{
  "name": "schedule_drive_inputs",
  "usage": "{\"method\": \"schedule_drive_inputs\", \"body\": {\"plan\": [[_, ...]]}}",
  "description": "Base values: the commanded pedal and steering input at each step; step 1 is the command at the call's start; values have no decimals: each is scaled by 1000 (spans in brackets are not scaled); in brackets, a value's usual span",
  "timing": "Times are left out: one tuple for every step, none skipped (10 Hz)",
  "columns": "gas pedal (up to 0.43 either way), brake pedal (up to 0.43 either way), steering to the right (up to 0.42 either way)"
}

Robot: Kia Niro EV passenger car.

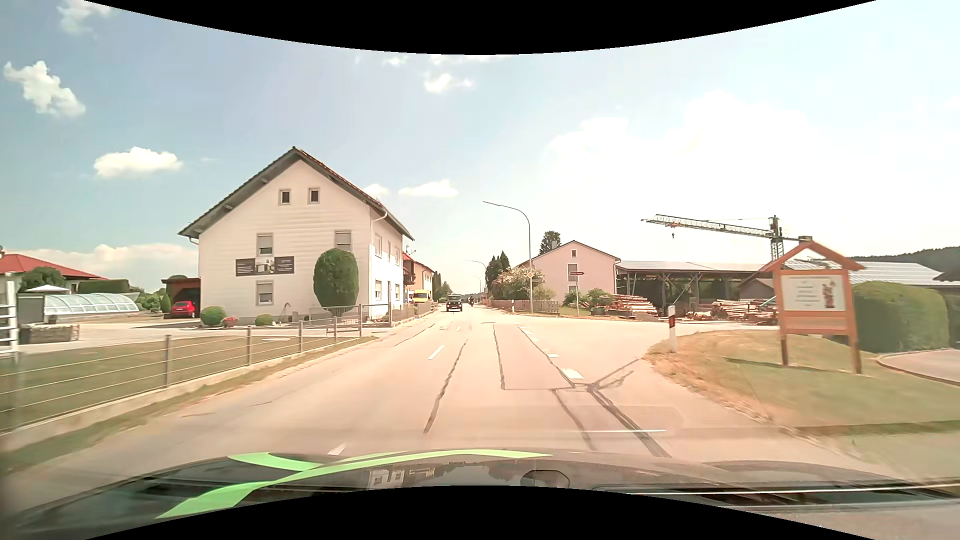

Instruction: Follow the waypoints while adhering to traffic rules and regulations

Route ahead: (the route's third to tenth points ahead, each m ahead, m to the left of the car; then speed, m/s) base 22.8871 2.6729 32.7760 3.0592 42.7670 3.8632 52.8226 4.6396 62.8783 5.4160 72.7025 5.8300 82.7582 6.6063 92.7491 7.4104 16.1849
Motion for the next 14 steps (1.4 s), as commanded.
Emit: {"method": "schedule_drive_inputs", "body": {"plan": [[110,0,-5],[0,0,-7],[0,0,-11],[0,0,-16],[0,0,-20],[0,0,-18],[0,0,-14],[0,0,-13],[0,0,-14],[28,0,-17],[87,0,-20],[87,0,-20],[110,0,-19],[138,0,-20]]}}
